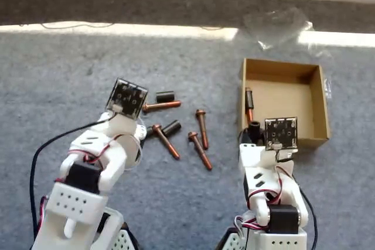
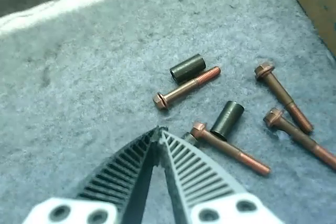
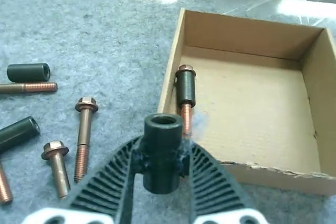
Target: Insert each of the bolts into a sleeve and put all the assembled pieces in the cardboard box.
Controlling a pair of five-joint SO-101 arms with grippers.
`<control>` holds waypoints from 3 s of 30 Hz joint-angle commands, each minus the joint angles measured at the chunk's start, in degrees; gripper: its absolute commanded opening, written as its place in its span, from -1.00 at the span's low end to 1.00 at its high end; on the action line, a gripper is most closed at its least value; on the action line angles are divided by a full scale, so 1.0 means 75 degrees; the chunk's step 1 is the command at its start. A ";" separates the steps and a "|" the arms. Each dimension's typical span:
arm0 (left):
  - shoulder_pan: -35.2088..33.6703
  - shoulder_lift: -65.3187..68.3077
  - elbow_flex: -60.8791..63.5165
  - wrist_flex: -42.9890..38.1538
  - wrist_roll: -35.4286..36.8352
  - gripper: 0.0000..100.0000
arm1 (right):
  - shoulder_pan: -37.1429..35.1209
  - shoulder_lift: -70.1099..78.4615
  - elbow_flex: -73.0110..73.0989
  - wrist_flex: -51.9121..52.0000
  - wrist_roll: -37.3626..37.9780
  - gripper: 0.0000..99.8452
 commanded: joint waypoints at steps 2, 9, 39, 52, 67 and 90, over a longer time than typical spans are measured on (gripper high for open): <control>0.0440 0.1600 -0.0944 -0.0023 0.1453 -0.99 | 0.0076 -0.0076 -0.0041 -0.0393 -0.0059 -0.99; 0.0451 0.3640 -0.1565 -0.0281 0.2708 -0.99 | 0.0076 -0.0076 -0.0041 -0.0393 -0.0059 -0.99; 0.1084 0.9582 -0.5316 0.0246 0.6400 -0.86 | 0.0041 -0.0076 -0.0076 -0.0346 -0.0023 -0.99; 0.1471 0.9641 -0.5562 0.1114 0.6412 -0.64 | 0.0029 -0.0076 -0.0053 -0.0346 -0.0012 -0.99; 0.0990 0.9618 -0.5562 0.1594 0.7103 -0.64 | 0.0029 -0.0076 -0.0041 -0.0358 0.0000 -0.99; 0.0850 0.9571 -0.5726 0.2004 0.7103 -0.64 | 0.0029 -0.0076 -0.0041 -0.0381 0.0000 -0.99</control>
